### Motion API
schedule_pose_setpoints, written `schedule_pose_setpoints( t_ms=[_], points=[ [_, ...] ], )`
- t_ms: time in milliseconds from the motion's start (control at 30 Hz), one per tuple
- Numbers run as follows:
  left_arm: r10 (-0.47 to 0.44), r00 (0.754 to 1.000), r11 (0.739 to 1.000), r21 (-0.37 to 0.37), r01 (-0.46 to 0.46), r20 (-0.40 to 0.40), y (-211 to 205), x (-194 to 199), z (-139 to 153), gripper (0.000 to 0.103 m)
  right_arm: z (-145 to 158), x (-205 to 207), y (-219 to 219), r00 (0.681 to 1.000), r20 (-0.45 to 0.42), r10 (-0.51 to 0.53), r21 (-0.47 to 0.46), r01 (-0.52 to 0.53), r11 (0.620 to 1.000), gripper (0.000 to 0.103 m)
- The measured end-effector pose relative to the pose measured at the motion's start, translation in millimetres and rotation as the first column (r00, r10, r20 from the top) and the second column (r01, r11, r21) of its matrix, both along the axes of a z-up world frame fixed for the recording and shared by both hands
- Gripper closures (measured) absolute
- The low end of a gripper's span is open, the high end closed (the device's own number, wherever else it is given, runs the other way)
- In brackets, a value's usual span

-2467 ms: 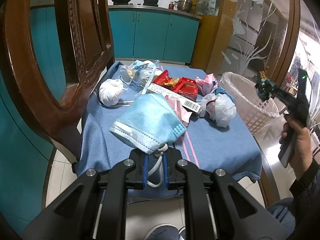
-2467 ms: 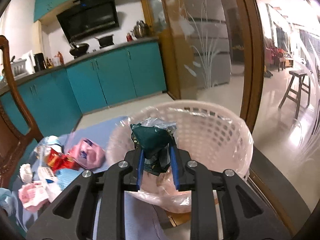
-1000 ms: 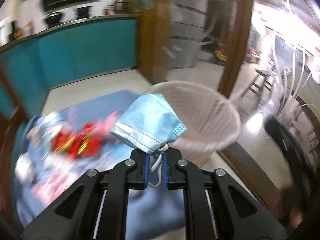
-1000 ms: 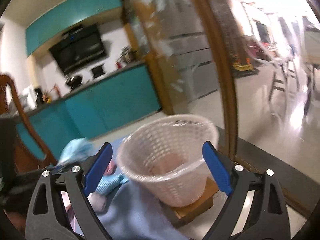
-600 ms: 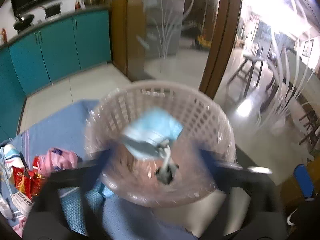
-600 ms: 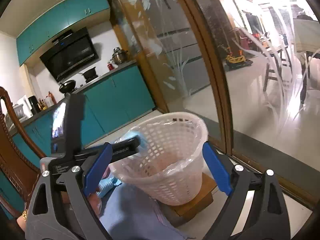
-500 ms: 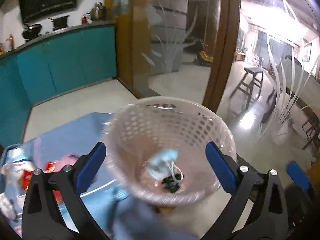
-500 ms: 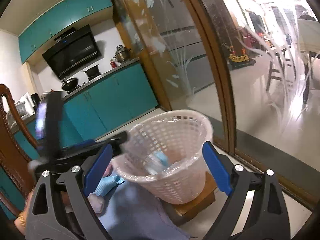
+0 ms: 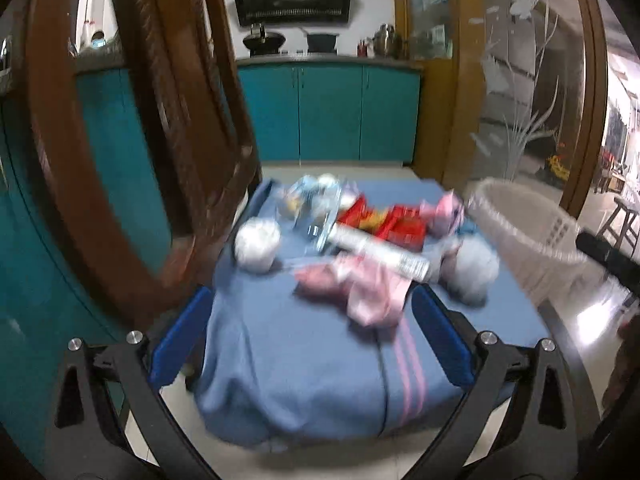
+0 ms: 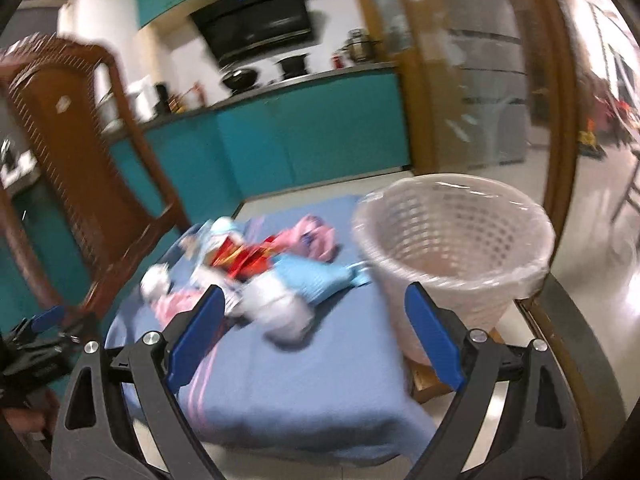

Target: Collect trash

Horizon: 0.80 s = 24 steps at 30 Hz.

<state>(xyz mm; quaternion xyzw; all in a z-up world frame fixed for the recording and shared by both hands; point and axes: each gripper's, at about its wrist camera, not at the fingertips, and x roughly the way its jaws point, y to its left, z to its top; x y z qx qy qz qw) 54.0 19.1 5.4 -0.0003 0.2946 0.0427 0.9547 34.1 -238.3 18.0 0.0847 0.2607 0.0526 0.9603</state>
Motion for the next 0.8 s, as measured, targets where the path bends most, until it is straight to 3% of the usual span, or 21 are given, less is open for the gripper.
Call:
schedule_pose_setpoints(
  t_ms=[167, 333, 800],
  points=[
    [-0.008, 1.000, 0.998, 0.064, 0.009, -0.016, 4, -4, -15, 0.003, -4, -9, 20, 0.999, -0.015, 0.044, -0.038, -0.045, 0.998, 0.014],
    [-0.027, 0.999, 1.000, -0.002, 0.027, -0.032, 4, -4, -15, 0.003, -5, -5, 24, 0.999, -0.023, 0.033, -0.050, -0.034, 0.998, 0.014],
    [-0.041, 0.998, 0.999, -0.010, 0.041, -0.037, -2, -6, -13, 0.003, -11, -1, 26, 0.999, -0.037, 0.026, -0.081, -0.029, 0.996, 0.014]
  ],
)
